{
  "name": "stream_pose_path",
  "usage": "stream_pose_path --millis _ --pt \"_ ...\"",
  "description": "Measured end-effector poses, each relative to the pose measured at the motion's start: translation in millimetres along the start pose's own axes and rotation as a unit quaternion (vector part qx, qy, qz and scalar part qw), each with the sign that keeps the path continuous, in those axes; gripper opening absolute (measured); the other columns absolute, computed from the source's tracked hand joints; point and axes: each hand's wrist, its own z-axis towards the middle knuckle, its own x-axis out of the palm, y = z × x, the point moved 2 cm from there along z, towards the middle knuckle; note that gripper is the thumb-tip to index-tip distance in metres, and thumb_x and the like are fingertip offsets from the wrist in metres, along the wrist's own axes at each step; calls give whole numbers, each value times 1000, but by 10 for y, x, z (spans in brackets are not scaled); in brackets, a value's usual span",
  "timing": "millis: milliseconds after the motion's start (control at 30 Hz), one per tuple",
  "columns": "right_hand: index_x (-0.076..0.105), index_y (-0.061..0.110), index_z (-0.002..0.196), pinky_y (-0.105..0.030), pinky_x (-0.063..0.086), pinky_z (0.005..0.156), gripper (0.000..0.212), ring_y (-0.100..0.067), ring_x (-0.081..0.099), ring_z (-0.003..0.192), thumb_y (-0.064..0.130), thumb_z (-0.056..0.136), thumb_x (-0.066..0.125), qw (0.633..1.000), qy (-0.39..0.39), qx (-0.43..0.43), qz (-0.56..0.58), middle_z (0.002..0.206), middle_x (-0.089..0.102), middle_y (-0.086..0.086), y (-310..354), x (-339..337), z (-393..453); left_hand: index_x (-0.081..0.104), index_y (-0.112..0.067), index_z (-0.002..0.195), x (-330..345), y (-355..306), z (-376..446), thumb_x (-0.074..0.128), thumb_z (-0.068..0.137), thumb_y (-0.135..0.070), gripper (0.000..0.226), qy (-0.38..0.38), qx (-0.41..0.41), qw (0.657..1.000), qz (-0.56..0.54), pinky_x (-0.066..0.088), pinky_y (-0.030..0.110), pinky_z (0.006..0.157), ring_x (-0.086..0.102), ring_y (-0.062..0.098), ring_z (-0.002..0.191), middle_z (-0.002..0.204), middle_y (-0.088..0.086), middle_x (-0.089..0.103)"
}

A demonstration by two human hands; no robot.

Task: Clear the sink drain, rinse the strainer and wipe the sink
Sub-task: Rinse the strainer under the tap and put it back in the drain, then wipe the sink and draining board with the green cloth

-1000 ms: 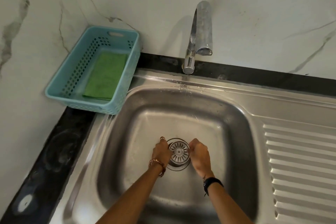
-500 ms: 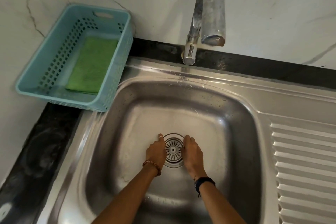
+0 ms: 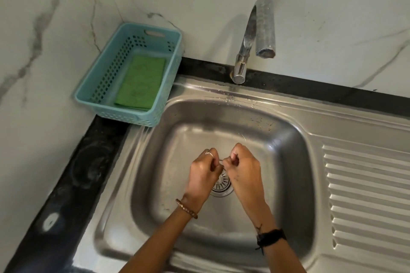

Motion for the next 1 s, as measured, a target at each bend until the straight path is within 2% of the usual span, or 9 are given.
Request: stream_pose_path --millis 67,100,167,300,367,500,700,867,1000 --pt "50 25 84 -16 45 57 18 -8 55 71 14 82 63 994 76 -3 -72 83 54 6 -16 52 -65 49 -20 120 14 98 -85 66 79 -13 45 163 -56 976 135 39 37 99 48 14 118 127 3 52" --pt "55 21 102 -20 50 70 21 -14 59 89 17 83 64 975 175 32 -133 102 57 2 -60 127 -115 30 -25 140 39 220 -165 66 81 -21 69 265 -100 934 218 20 50 112 23 22 140 151 1 27" --pt "54 16 124 -25 49 89 39 -19 55 113 21 86 62 926 304 82 -211 127 54 -2 -185 269 -227 15 -28 146 23 319 -277 61 85 -21 77 337 -121 892 277 -2 56 115 -4 19 146 158 -5 2" --pt "62 22 106 -23 49 73 18 -17 66 88 25 92 51 972 181 26 -148 102 71 0 228 224 -80 41 -19 137 -316 108 -213 48 91 -14 46 145 -16 958 247 18 29 116 27 12 141 149 0 38" --pt "62 24 97 -31 54 68 12 -17 68 76 26 93 52 987 137 -21 -79 88 72 1 614 148 81 56 -11 125 -674 -66 -92 54 85 -4 40 4 46 979 199 36 32 108 47 21 129 133 9 57" --pt "64 20 97 -20 51 63 10 -10 66 67 21 91 56 982 61 -177 33 80 72 2 1546 42 468 62 -4 114 -1436 -226 308 54 84 -7 31 -199 172 931 255 41 40 102 55 31 120 119 15 64" --pt "63 6 98 -30 43 66 17 -31 64 88 12 91 48 965 154 -209 -40 95 69 -16 2399 621 1260 27 -11 144 -2063 234 796 54 79 -59 85 -92 -107 939 313 -6 48 115 4 26 146 155 12 20" --pt "61 0 102 -29 42 71 42 -32 62 98 39 88 59 954 253 -109 -120 106 66 -18 2305 1207 1614 13 -22 147 -2060 402 881 55 67 -73 104 -92 -121 947 283 -10 46 114 8 20 145 157 2 16" --pt "50 2 122 -41 48 87 65 -34 55 110 57 87 48 921 232 -117 -291 121 54 -18 2255 1521 1653 2 -24 148 -2061 470 893 58 67 -70 108 -82 -114 948 285 -13 44 113 5 19 145 158 1 7"
